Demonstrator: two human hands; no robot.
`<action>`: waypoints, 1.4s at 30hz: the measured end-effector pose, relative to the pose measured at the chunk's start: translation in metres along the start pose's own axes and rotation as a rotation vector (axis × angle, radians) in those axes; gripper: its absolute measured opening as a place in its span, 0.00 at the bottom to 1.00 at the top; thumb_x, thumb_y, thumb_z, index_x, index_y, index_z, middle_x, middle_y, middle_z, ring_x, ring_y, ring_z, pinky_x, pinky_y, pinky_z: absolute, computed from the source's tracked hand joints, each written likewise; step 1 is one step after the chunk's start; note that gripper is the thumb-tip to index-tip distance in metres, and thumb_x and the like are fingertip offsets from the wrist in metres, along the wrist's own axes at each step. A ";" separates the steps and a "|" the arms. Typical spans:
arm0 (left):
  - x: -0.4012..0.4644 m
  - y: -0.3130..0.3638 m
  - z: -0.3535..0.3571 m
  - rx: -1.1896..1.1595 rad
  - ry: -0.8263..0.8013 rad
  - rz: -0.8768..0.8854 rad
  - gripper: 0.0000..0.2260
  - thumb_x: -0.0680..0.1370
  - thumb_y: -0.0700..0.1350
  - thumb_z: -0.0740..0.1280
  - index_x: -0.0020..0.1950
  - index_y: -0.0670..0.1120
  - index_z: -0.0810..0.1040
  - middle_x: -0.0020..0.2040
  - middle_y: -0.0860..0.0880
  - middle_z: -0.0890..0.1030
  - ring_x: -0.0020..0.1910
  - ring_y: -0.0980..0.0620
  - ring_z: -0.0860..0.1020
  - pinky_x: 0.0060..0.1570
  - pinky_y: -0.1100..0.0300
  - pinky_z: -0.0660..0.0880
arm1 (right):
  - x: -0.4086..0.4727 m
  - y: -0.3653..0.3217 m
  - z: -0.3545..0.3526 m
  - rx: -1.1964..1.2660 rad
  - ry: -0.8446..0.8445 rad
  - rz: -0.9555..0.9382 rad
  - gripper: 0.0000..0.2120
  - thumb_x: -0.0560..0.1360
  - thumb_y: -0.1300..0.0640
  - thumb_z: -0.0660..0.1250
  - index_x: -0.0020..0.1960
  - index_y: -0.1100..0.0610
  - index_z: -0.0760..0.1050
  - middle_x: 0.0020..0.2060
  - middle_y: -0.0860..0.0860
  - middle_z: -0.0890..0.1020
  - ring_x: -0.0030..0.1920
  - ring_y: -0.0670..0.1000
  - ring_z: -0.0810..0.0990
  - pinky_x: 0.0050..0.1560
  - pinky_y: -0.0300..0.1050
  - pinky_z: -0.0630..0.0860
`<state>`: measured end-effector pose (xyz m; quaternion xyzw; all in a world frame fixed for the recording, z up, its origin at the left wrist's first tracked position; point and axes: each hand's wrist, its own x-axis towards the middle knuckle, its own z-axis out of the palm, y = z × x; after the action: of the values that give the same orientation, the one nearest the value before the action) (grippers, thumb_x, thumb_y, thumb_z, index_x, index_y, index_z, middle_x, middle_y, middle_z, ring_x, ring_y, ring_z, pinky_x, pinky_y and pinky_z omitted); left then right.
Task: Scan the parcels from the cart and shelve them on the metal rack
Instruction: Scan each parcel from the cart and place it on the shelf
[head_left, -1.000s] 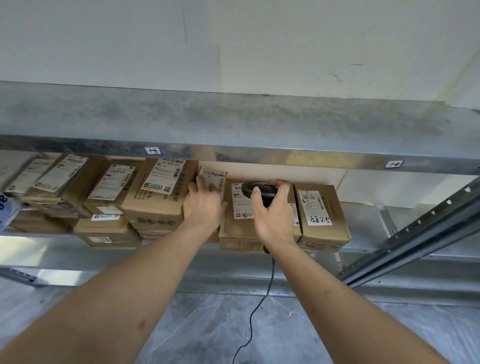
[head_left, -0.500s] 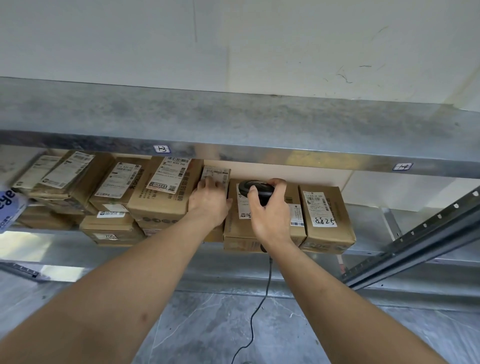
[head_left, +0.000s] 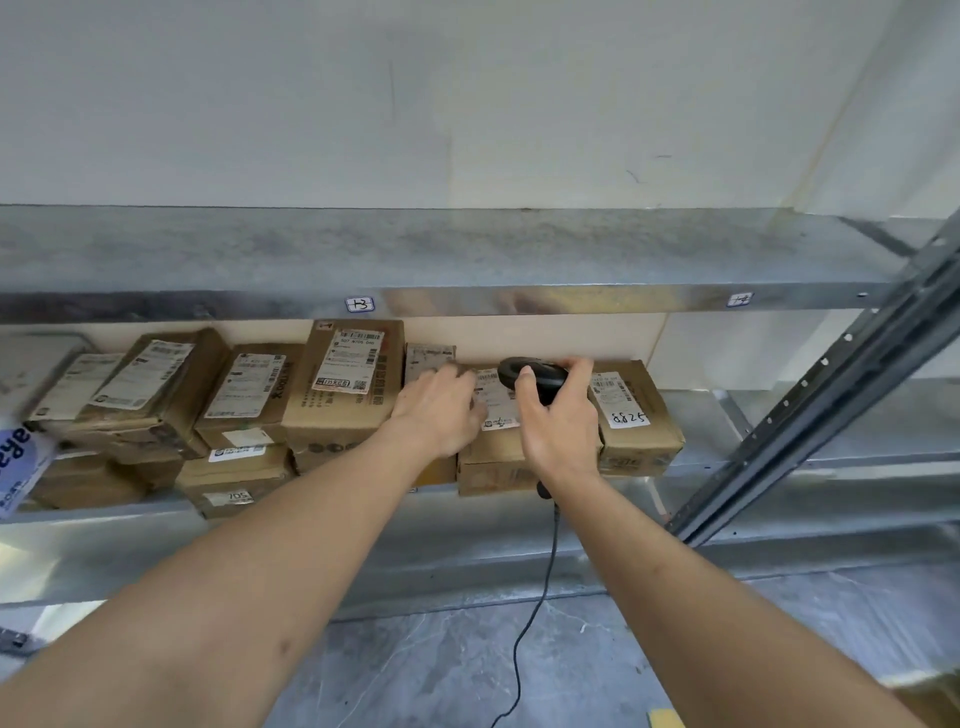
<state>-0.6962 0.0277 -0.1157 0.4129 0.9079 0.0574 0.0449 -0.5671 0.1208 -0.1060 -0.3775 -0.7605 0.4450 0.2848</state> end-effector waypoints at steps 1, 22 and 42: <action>-0.004 0.001 -0.004 0.009 0.003 0.040 0.21 0.84 0.57 0.59 0.71 0.46 0.75 0.67 0.43 0.76 0.66 0.38 0.76 0.62 0.42 0.76 | -0.009 -0.004 -0.004 -0.001 0.041 -0.003 0.16 0.82 0.43 0.64 0.64 0.49 0.64 0.46 0.47 0.80 0.47 0.53 0.80 0.49 0.50 0.74; -0.142 0.197 -0.068 0.002 0.050 0.731 0.23 0.83 0.61 0.56 0.67 0.48 0.77 0.65 0.45 0.80 0.64 0.40 0.77 0.61 0.47 0.74 | -0.209 -0.016 -0.209 -0.119 0.718 0.139 0.15 0.83 0.40 0.60 0.62 0.48 0.63 0.44 0.47 0.79 0.44 0.54 0.80 0.45 0.55 0.78; -0.220 0.493 0.010 -0.099 -0.059 0.889 0.24 0.83 0.60 0.61 0.73 0.47 0.74 0.68 0.44 0.78 0.66 0.41 0.77 0.65 0.43 0.75 | -0.285 0.123 -0.442 -0.068 0.919 0.326 0.14 0.83 0.41 0.62 0.62 0.46 0.63 0.47 0.49 0.81 0.47 0.53 0.81 0.46 0.51 0.76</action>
<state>-0.1842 0.1841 -0.0484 0.7617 0.6367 0.1029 0.0614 -0.0304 0.1276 -0.0481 -0.6580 -0.5012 0.2461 0.5052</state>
